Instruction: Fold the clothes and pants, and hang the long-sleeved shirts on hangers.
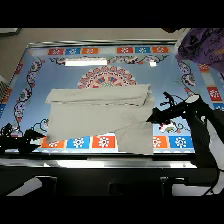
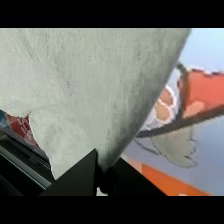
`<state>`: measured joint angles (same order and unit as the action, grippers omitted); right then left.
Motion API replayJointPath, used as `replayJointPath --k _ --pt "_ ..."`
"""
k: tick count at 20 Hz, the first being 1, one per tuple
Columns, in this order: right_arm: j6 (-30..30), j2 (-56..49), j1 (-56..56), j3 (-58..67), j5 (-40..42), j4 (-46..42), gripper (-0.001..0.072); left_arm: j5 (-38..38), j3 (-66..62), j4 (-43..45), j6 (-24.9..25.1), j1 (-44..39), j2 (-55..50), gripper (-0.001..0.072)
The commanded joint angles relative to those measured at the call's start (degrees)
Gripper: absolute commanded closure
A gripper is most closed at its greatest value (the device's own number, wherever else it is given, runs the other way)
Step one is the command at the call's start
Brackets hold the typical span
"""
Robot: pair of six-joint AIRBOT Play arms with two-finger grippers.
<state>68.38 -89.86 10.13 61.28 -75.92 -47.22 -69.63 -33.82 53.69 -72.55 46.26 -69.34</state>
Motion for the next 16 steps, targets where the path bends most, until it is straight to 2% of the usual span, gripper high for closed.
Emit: replayJointPath --k 1,6,9,10,14,15,16 --pt "0.0 0.1 -0.1 0.1 -0.3 0.7 0.0674 0.2 0.9 -1.8 0.7 -0.8 -1.5 0.0033" --pt "0.0 0.1 -0.1 0.1 -0.6 1.4 0.0674 4.7 0.9 -1.9 0.1 -6.7 -3.4 0.0037" --pt "0.0 0.1 0.0 0.1 -0.7 1.4 0.0674 4.7 0.9 -1.8 -0.4 -8.7 -5.5 0.0053" --pt "0.0 0.1 0.0 0.1 -0.7 1.4 0.0674 4.7 0.9 -1.8 -0.5 -8.9 -6.0 0.0131" --pt "0.0 0.1 0.0 0.1 -1.5 1.5 0.0675 4.5 0.9 -1.8 -0.4 -9.1 -6.1 0.0638" --pt "0.0 0.1 0.0 0.1 -1.9 1.6 0.0675 4.5 0.8 -1.9 -0.4 -9.1 -6.1 0.0689" --pt "0.0 0.1 -0.1 0.1 -2.5 1.7 0.0675 4.5 0.8 -1.9 -0.4 -9.1 -6.0 0.069"
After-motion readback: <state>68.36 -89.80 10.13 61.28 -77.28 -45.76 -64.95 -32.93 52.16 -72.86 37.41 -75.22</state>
